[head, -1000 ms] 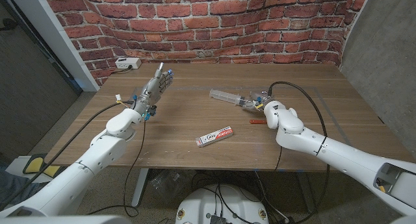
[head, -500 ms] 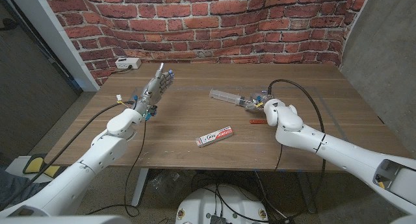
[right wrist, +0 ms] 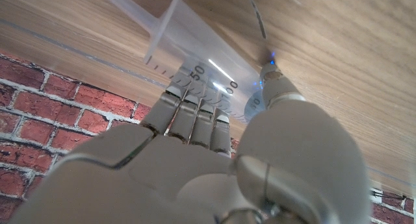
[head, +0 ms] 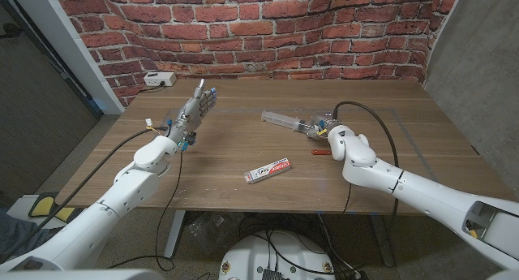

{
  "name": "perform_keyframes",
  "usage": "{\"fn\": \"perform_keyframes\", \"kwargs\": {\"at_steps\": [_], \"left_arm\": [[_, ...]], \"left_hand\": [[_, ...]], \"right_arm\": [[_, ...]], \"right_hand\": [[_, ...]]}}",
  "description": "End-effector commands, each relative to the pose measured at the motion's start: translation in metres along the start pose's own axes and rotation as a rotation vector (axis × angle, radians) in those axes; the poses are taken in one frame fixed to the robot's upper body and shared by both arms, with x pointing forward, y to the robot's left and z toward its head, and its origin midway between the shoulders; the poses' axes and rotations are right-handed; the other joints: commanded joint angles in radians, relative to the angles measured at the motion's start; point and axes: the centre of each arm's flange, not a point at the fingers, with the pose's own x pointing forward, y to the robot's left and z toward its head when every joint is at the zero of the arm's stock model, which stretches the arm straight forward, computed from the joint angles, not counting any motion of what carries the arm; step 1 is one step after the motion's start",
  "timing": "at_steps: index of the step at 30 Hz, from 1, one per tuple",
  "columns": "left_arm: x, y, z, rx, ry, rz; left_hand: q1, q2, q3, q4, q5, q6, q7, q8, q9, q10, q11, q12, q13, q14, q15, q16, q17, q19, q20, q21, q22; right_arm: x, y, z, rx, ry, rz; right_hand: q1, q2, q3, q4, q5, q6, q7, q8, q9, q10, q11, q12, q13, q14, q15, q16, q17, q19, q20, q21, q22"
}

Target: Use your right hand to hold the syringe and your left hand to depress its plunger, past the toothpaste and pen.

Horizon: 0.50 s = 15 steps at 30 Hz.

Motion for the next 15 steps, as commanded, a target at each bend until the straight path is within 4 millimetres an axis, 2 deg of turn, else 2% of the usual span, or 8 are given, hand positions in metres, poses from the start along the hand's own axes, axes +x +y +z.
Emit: {"fn": "perform_keyframes", "kwargs": {"at_steps": [1,3,6,9,11,13,14,15], "left_arm": [[-0.0028,-0.002,0.0006,-0.002,-0.005,0.002],[-0.003,-0.0021,0.0007,-0.001,-0.004,0.001],[-0.0036,-0.002,0.0013,0.001,-0.003,0.002],[-0.0038,-0.0019,0.0023,0.003,-0.004,0.002],[-0.0038,-0.0019,0.0028,0.003,-0.005,0.0],[-0.0039,-0.002,0.0032,0.005,-0.005,0.0],[-0.0039,-0.002,0.0032,0.004,-0.005,-0.001],[-0.004,-0.002,0.0033,0.005,-0.004,-0.001]], "left_hand": [[0.004,0.007,-0.007,0.0,-0.003,0.008,0.002,0.006,0.003,0.009,-0.003,0.003,0.006,0.005,-0.003,0.005,0.005,0.002,0.009,0.005,0.006],[0.004,0.007,-0.007,0.001,-0.004,0.008,0.002,0.006,0.003,0.009,0.0,0.003,0.006,0.006,-0.004,0.005,0.005,0.002,0.009,0.006,0.006],[0.004,0.008,-0.008,0.001,-0.004,0.008,0.002,0.006,0.003,0.01,-0.001,0.003,0.006,0.006,-0.004,0.005,0.005,0.002,0.009,0.006,0.006],[0.004,0.008,-0.008,0.001,-0.004,0.008,0.001,0.006,0.003,0.01,0.001,0.003,0.006,0.006,-0.004,0.005,0.005,0.002,0.009,0.006,0.006],[0.004,0.008,-0.008,0.001,-0.004,0.009,0.001,0.006,0.003,0.011,-0.002,0.003,0.006,0.007,-0.003,0.005,0.005,0.002,0.009,0.006,0.006],[0.004,0.009,-0.009,0.001,-0.005,0.009,0.001,0.006,0.003,0.01,-0.001,0.003,0.006,0.007,-0.003,0.005,0.005,0.002,0.009,0.006,0.006],[0.004,0.009,-0.009,0.001,-0.005,0.009,0.001,0.006,0.003,0.01,-0.001,0.003,0.006,0.007,-0.003,0.005,0.005,0.002,0.009,0.006,0.006],[0.004,0.009,-0.009,0.001,-0.005,0.008,0.001,0.006,0.003,0.011,0.0,0.003,0.006,0.007,-0.003,0.005,0.005,0.002,0.009,0.006,0.006]], "right_arm": [[0.0038,0.0173,0.001,0.013,0.0,-0.056],[0.0034,0.0183,0.0013,0.01,-0.002,-0.073],[0.0003,0.0188,0.0008,0.023,0.004,-0.134],[0.0002,0.0168,0.0011,0.015,0.014,-0.134],[0.0005,0.0159,0.0007,0.015,0.019,-0.128],[0.0005,0.0151,0.0002,0.019,0.019,-0.121],[0.0004,0.0147,-0.0004,0.026,0.02,-0.121],[0.0,0.0146,-0.0009,0.029,0.019,-0.124]], "right_hand": [[0.068,0.044,0.024,0.0,0.008,0.085,-0.043,0.02,0.0,0.059,-0.017,0.011,0.001,0.057,-0.091,0.013,0.008,0.069,-0.146,0.021,0.002],[0.099,0.067,0.035,0.001,0.012,0.125,-0.061,0.027,-0.001,0.1,-0.04,0.018,0.001,0.088,-0.102,0.018,0.011,0.084,-0.157,0.032,0.006],[0.138,0.096,0.052,0.0,0.025,0.172,-0.086,0.031,-0.002,0.143,-0.055,0.022,-0.001,0.128,-0.12,0.022,0.012,0.103,-0.168,0.05,0.01],[0.156,0.108,0.059,0.002,0.033,0.207,-0.092,0.035,-0.003,0.167,-0.065,0.023,-0.001,0.152,-0.129,0.023,0.012,0.119,-0.171,0.064,0.012],[0.158,0.117,0.061,0.009,0.035,0.217,-0.092,0.034,-0.003,0.174,-0.063,0.022,-0.001,0.16,-0.129,0.023,0.013,0.123,-0.171,0.069,0.013],[0.149,0.134,0.059,0.026,0.035,0.228,-0.089,0.032,-0.003,0.189,-0.053,0.023,-0.001,0.163,-0.127,0.021,0.015,0.121,-0.169,0.074,0.015],[0.131,0.149,0.054,0.049,0.031,0.232,-0.087,0.027,-0.003,0.191,-0.05,0.019,0.0,0.164,-0.126,0.019,0.018,0.118,-0.168,0.077,0.016],[0.125,0.154,0.053,0.055,0.029,0.231,-0.087,0.025,-0.003,0.19,-0.049,0.017,0.0,0.164,-0.125,0.018,0.019,0.115,-0.168,0.078,0.017]]}}
